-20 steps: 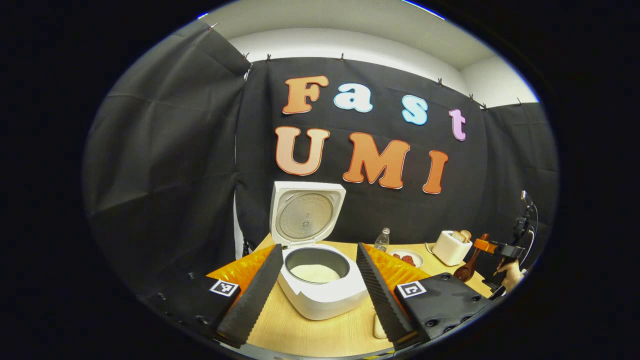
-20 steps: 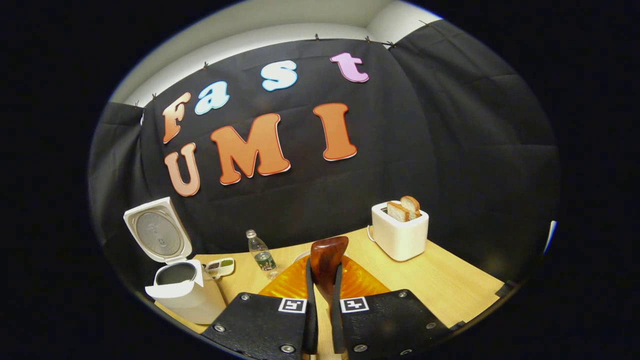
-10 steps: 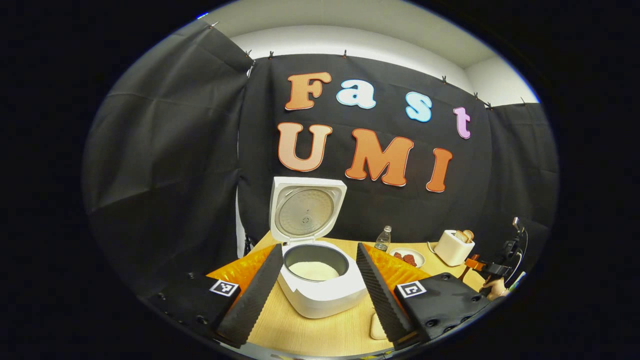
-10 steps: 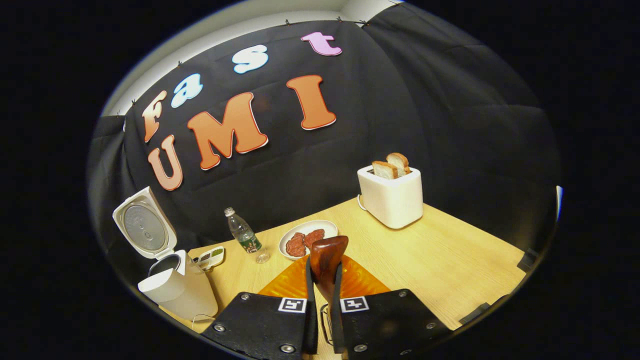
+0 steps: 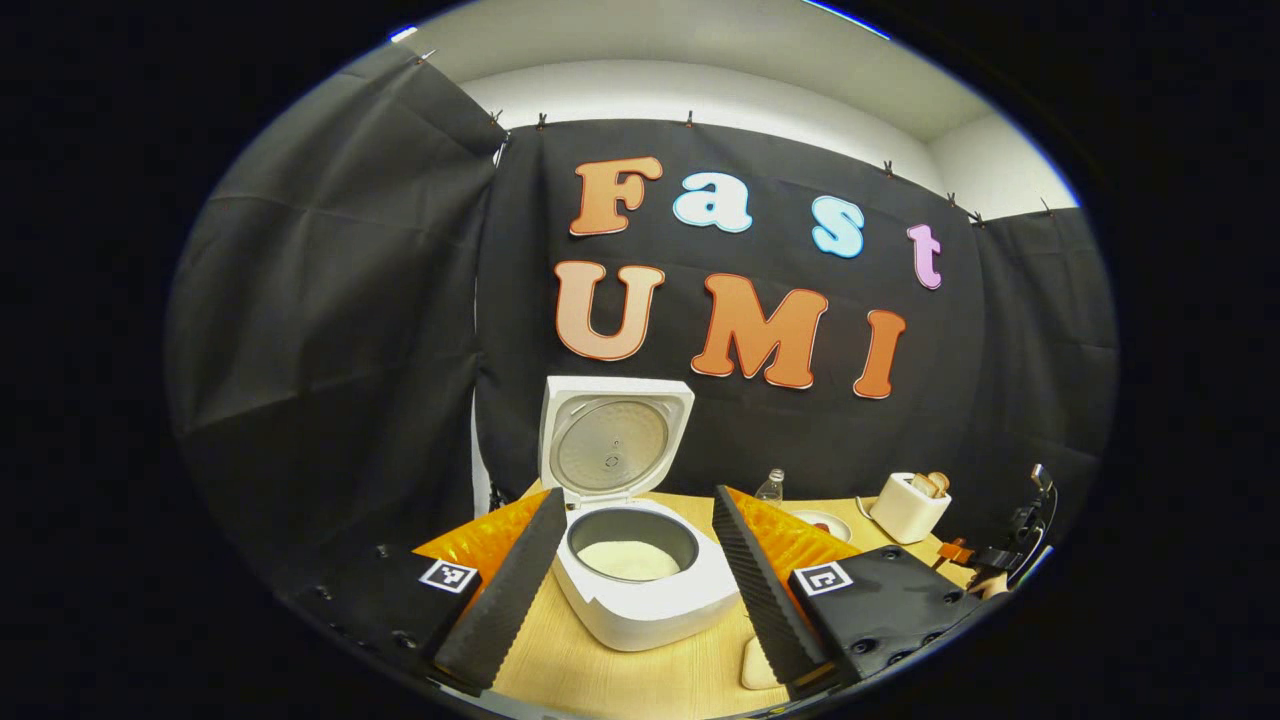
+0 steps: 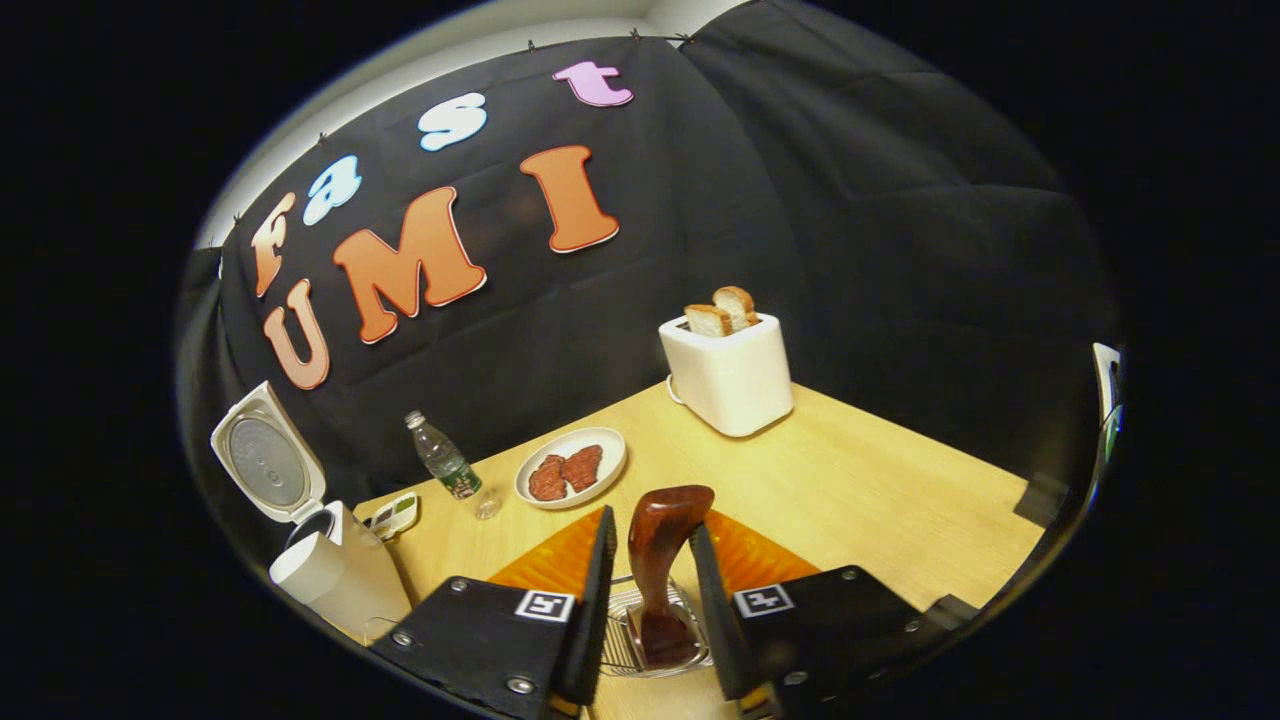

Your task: Close the left gripper, press the button to open the rice cooker; take a wooden spoon from the chopstick holder with the right hand, scoop a spoonful of rice and pour it into the rice cooker, then put the wooden spoon back into the chopstick holder.

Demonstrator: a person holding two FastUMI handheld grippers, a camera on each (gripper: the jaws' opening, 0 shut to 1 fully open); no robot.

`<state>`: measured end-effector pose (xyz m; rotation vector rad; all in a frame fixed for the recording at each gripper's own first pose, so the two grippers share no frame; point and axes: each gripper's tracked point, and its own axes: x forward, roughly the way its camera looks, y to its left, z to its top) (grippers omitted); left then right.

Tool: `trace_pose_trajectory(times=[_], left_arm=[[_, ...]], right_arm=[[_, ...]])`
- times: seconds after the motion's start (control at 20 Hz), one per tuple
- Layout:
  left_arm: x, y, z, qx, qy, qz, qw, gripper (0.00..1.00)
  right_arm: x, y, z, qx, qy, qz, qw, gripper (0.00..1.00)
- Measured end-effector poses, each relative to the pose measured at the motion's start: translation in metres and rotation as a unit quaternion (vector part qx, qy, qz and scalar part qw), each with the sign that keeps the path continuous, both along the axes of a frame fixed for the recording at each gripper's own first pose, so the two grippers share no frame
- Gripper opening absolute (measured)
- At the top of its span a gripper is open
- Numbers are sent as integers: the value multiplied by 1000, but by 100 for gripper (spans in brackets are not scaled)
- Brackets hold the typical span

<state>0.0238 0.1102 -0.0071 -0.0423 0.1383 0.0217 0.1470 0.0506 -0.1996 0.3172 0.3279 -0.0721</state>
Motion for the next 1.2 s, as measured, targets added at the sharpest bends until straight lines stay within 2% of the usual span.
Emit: trace_pose_trajectory(times=[0.15,0.2,0.25,0.6,0.8,0.95,1.1,1.2], left_arm=[[22,-1,12,12,-6,-2,1000,100],[31,-2,17,15,-7,-3,1000,100],[41,-5,22,15,-10,-6,1000,100],[130,0,57,25,-26,15,999,100],[186,7,73,52,-30,29,998,100],[226,12,75,59,-31,44,997,100],[265,16,73,95,-25,56,994,100],[291,12,64,84,-18,53,995,100]], right_arm=[[-10,-18,10,-22,2,-24,999,77],[-14,-24,16,-30,0,-33,999,90],[-17,-28,21,-37,-2,-41,998,94],[-47,-25,44,-49,-3,-35,998,95],[-64,-27,49,-57,0,-31,998,95],[-77,-31,52,-73,-2,-30,997,95],[-85,-36,55,-81,-1,-32,996,95],[-85,-39,58,-80,-1,-35,996,95]])
